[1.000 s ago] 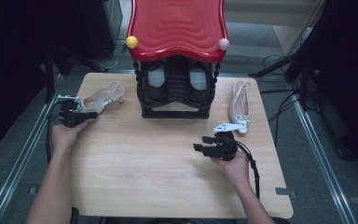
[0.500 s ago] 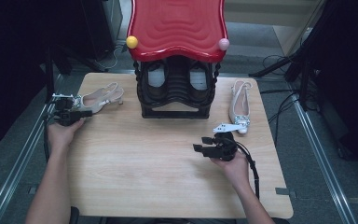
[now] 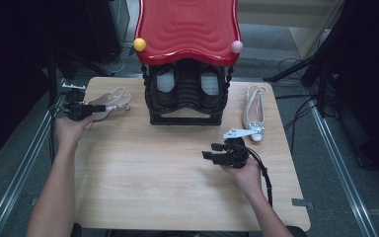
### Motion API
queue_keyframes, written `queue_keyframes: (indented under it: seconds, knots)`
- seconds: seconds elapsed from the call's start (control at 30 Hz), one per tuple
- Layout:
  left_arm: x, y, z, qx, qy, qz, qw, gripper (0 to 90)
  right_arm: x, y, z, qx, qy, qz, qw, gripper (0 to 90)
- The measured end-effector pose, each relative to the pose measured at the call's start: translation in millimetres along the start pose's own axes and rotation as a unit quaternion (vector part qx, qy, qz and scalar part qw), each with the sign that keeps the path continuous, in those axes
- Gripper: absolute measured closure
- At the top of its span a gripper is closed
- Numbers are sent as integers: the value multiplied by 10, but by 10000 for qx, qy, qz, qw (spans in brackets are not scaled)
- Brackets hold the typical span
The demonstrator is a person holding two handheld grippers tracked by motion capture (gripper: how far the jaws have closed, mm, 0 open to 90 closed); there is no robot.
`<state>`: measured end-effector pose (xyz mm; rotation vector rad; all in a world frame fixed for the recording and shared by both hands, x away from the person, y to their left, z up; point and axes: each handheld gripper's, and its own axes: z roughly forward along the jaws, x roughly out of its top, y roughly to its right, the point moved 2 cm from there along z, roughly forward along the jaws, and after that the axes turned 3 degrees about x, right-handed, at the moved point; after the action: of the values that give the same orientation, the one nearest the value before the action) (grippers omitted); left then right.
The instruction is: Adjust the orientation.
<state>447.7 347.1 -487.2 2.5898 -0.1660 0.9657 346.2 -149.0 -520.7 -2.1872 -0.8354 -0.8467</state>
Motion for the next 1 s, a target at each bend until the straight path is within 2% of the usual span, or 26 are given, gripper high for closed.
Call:
queue_keyframes:
  seconds: [0.1, 0.2, 0.27, 0.33, 0.37, 0.47, 0.5, 0.53, 0.63, 0.67, 0.73, 0.77, 0.93, 1.0]
  knots:
    - [91, 30, -4, -52, 34, -42, 10000, 900, 9, -6, 17, 20, -9, -8, 10000, 450]
    - [247, 116, 30, 64, -31, 107, 9999, 900, 23, -19, 47, 68, -43, -66, 9999, 450]
    - [292, 150, 61, 101, -48, 127, 9999, 900, 24, -24, 54, 84, -53, -51, 9999, 449]
    - [354, 197, 119, 104, -58, 102, 9999, 899, 25, -34, 74, 91, -78, -68, 9999, 448]
    - [398, 222, 179, 43, 12, 63, 10000, 899, 19, -41, 93, 101, -112, -78, 9999, 446]
    - [416, 224, 238, 12, 55, -18, 10000, 899, 1, -57, 117, 95, -193, -113, 9997, 445]
    - [398, 211, 306, -6, -32, -95, 9999, 899, -1, -63, 120, 99, -205, -112, 9997, 446]
    - [398, 211, 306, -6, -32, -95, 9999, 899, -1, -63, 120, 99, -205, -112, 9997, 446]
    - [325, 201, 402, 165, -282, 29, 9995, 899, -6, -68, 120, 106, -208, -115, 9997, 446]
    - [269, 197, 408, 111, -269, -12, 9996, 899, -7, -65, 118, 109, -214, -115, 9996, 446]
    - [235, 198, 398, 47, -278, -46, 9996, 899, -7, -63, 116, 105, -211, -115, 9997, 446]
    - [166, 194, 383, -86, -270, -134, 9995, 897, -4, -57, 116, 99, -196, -110, 9997, 446]
    - [98, 184, 331, -79, -319, -108, 9994, 894, -2, -58, 116, 117, -174, -89, 9997, 446]
    - [75, 180, 312, 14, -427, 47, 9991, 895, 7, -58, 124, 123, -163, -97, 9997, 446]
